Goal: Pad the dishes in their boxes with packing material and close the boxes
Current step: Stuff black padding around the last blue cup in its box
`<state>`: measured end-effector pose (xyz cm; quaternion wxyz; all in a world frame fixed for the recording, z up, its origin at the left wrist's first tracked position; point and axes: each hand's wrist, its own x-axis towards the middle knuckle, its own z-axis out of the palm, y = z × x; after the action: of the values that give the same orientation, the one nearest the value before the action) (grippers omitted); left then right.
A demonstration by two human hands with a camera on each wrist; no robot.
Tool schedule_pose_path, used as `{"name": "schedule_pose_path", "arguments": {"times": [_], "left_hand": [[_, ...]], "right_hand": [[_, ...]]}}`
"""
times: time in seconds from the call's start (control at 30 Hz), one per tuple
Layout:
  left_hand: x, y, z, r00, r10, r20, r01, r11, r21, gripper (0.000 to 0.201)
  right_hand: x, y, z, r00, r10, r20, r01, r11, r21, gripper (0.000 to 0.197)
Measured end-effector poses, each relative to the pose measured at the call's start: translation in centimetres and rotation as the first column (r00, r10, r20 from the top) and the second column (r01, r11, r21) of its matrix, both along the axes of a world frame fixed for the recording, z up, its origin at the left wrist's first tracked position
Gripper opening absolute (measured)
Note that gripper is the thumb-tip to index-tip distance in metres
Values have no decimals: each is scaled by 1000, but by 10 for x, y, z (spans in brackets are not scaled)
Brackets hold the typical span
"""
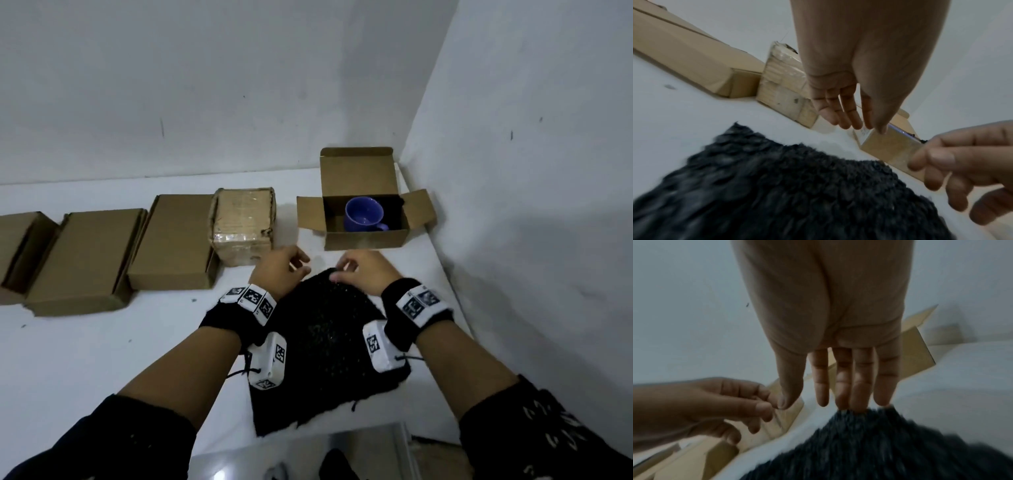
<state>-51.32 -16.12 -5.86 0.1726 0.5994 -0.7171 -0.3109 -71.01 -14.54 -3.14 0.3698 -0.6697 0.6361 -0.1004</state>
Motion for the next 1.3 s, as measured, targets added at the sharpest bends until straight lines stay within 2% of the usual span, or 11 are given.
{"name": "schedule_pose_path", "arguments": {"times": [0.2, 0.37, 0.53, 0.67, 0.77, 0.83, 0.9, 0.97, 1.07, 1.2, 1.3], "left_hand": [[25, 47, -22, 960, -128, 248, 100, 987, 124, 44], [26, 71, -29, 924, -197, 329, 185, 980, 70, 61], [21, 79, -33, 880, -173, 442, 208, 978, -33, 52], [15, 80, -25, 945, -196, 263, 226, 970, -88, 63], [7, 73, -14, 971, -206, 123, 214, 975, -59, 32], [3, 66, -6, 990, -120, -73, 120, 993, 2, 11], [-1, 58, 3, 969, -57, -241, 71, 996, 51, 7], [-4, 50, 14, 931, -58, -360, 75, 997, 34, 4], [-5, 39, 30, 902, -129, -412, 109, 992, -71, 4], [-7, 21, 38, 893, -202, -402, 165, 978, -124, 6], [-8, 10, 42, 860, -204, -467, 199, 978, -60, 8]], "right_hand": [[28, 62, -53, 975, -93, -200, 104, 994, 43, 53], [36, 83, -71, 959, -176, -221, 141, 976, -168, 22], [37, 93, -74, 965, -218, -145, 171, 943, -285, 9], [34, 90, -50, 966, -249, 72, 259, 909, -326, 8], [32, 81, -25, 948, -247, 201, 303, 891, -338, 7], [29, 77, -9, 931, -285, 227, 355, 849, -392, 15], [23, 75, 0, 934, -296, 199, 355, 817, -455, 32], [21, 74, 5, 951, -256, 173, 307, 848, -432, 41], [24, 72, 8, 941, -196, 276, 273, 922, -274, 37], [24, 53, 15, 945, -89, 315, 173, 953, -250, 63], [20, 33, 17, 908, -88, 410, 174, 969, -176, 48]]}}
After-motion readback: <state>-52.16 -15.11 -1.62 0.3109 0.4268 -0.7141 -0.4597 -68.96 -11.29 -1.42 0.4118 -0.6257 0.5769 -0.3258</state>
